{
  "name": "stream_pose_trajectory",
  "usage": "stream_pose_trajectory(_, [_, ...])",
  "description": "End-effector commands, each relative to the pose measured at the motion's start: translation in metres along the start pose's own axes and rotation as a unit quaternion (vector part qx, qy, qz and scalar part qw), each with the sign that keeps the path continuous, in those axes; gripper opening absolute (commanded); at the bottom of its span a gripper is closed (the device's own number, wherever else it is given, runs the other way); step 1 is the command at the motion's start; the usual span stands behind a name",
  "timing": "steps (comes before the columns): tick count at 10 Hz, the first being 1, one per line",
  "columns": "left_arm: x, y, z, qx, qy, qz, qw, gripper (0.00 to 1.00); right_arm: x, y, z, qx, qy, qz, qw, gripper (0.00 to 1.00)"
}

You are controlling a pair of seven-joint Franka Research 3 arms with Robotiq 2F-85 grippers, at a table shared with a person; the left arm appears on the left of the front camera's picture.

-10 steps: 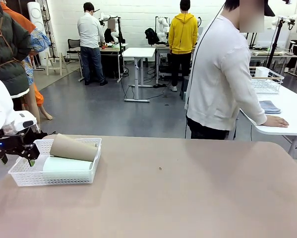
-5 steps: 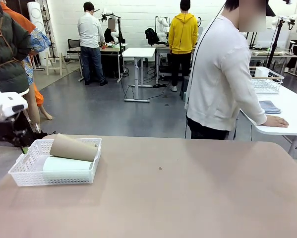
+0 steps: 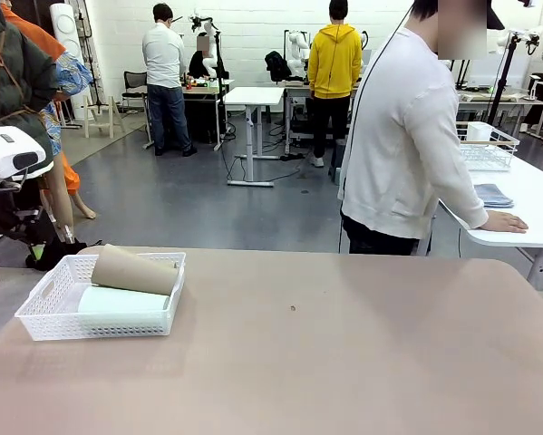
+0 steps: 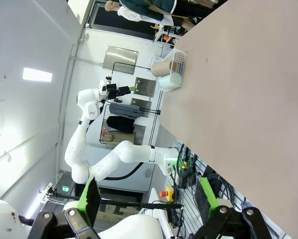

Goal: Clean and organize the cups into the basket.
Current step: Move the Organizing basket back to the left side of the table.

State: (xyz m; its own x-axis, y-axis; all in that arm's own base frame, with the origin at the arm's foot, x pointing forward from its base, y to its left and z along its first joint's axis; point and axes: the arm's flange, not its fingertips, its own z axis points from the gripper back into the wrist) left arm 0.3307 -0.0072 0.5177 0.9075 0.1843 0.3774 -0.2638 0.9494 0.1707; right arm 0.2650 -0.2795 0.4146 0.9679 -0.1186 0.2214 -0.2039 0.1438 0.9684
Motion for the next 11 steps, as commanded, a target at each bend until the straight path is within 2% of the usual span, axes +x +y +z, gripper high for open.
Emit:
stream_pose_trajectory(1, [0.002,0.005,-0.003,-0.005,0.001,-0.02,1.0,1.0,-0.002,0.001,-0.001,0.004,-0.001,0.0,1.0,1.0])
stream_pose_trajectory(7, [0.001,0.003,-0.002,-0.001,0.003,-0.011,1.0,1.0,-0.002,0.001,-0.001,0.004,-0.001,0.0,1.0,1.0])
stream_pose_trajectory(8, [0.016,0.033,-0.004,-0.125,0.053,-0.016,0.991,1.0,-0.002,0.001,-0.001,0.004,-0.001,0.0,1.0,1.0])
stream_pose_trajectory(9, [0.024,0.066,-0.006,-0.206,0.078,-0.018,0.975,1.0,-0.002,0.001,-0.001,0.004,-0.001,0.0,1.0,1.0])
stream_pose_trajectory(11, [0.033,0.138,-0.018,-0.318,0.076,-0.028,0.945,1.0,-0.002,0.001,-0.001,0.004,-0.001,0.0,1.0,1.0])
